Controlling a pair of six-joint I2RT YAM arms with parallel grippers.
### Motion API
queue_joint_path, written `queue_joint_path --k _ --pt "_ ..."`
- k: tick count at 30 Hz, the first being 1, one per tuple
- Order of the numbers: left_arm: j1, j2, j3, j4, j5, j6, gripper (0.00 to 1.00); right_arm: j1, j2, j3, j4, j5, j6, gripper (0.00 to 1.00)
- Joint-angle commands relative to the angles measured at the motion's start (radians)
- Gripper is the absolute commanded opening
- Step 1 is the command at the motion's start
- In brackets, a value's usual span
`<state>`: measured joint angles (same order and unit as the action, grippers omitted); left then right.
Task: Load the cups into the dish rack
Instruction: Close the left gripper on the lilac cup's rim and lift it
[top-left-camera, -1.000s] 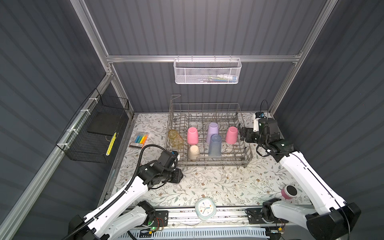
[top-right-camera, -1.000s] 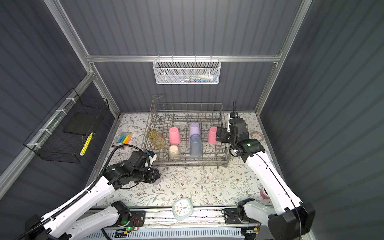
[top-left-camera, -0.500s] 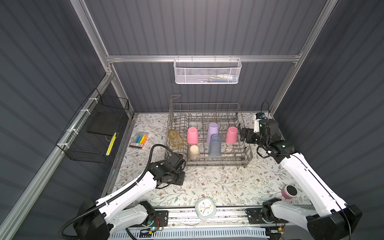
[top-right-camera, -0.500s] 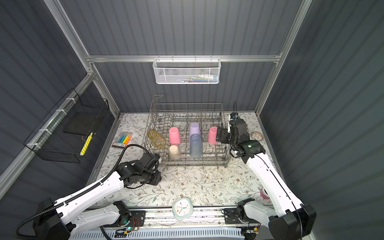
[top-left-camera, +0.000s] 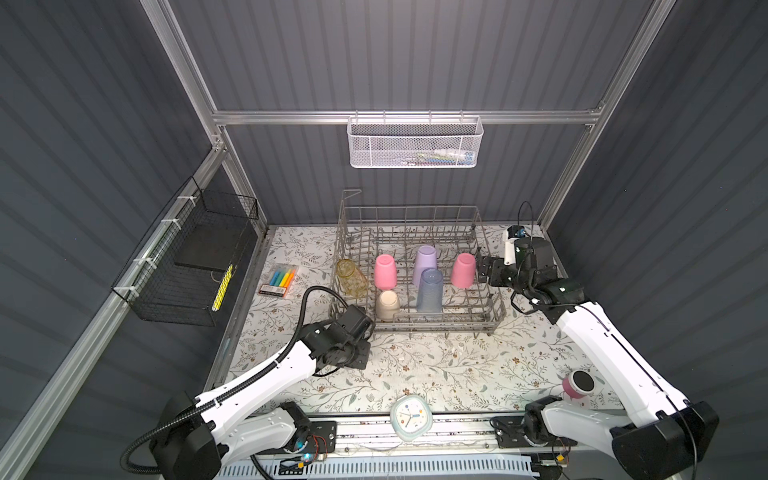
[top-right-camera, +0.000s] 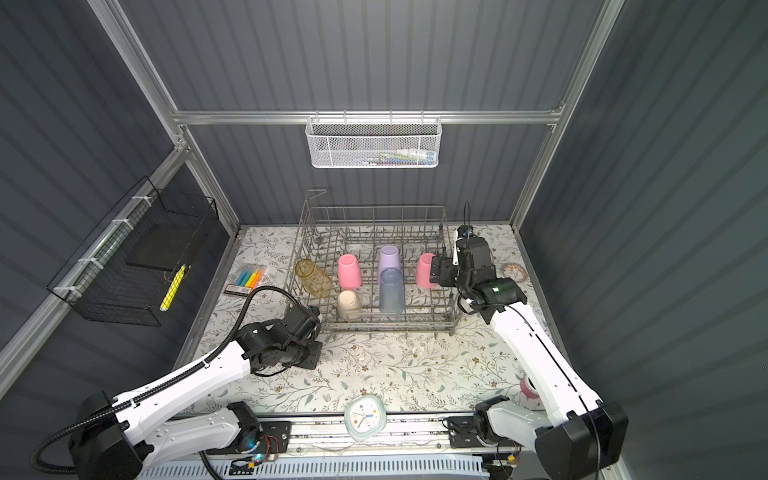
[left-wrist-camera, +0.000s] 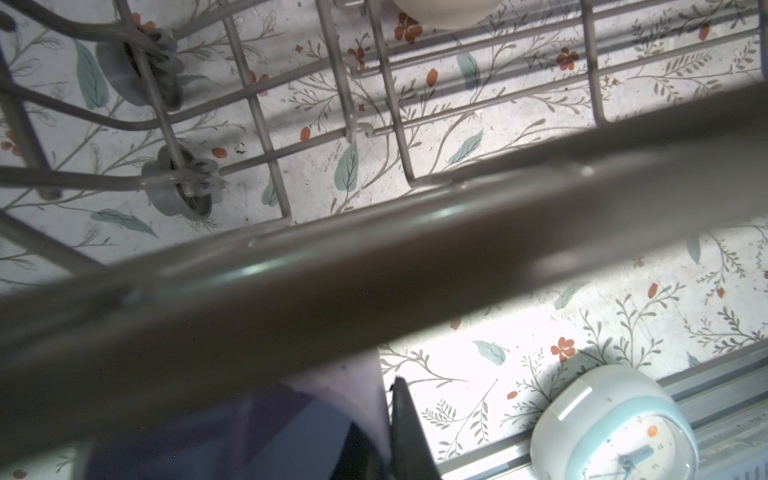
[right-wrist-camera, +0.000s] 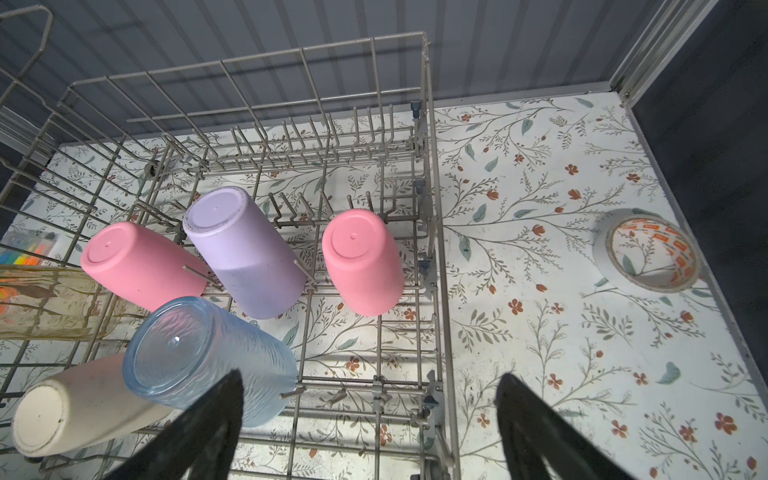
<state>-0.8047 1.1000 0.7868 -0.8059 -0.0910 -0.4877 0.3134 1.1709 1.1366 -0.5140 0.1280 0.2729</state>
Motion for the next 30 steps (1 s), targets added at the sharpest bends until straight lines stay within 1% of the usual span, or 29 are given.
queue_joint_path --k 1,6,13,18,22,23,27,30 --pt "-0.007 -0.026 0.077 -0.056 0.025 -0.012 0.00 0.004 0.001 -0.002 0.018 -0.011 0.009 0.94" --pt "-0.007 -0.080 0.180 -0.123 0.093 0.011 0.00 0.004 -0.010 0.000 0.021 -0.041 0.018 0.95" --pt "-0.007 -0.171 0.283 -0.189 0.242 0.060 0.00 0.003 -0.038 0.004 0.038 -0.106 0.049 0.95" --pt "-0.007 -0.224 0.335 -0.228 0.286 0.102 0.00 0.002 -0.044 0.011 0.042 -0.149 0.064 0.95" --pt "-0.007 -0.264 0.370 -0.214 0.320 0.106 0.00 0.002 -0.045 0.003 0.051 -0.180 0.077 0.95" --pt "-0.007 -0.271 0.378 -0.181 0.327 0.107 0.00 0.003 -0.060 0.000 0.054 -0.190 0.082 0.96" --pt "-0.007 -0.299 0.414 -0.132 0.292 0.104 0.00 0.003 -0.097 -0.016 0.084 -0.250 0.106 0.96" --pt "-0.007 -0.312 0.428 -0.061 0.302 0.110 0.00 0.002 -0.109 -0.024 0.103 -0.308 0.125 0.96"
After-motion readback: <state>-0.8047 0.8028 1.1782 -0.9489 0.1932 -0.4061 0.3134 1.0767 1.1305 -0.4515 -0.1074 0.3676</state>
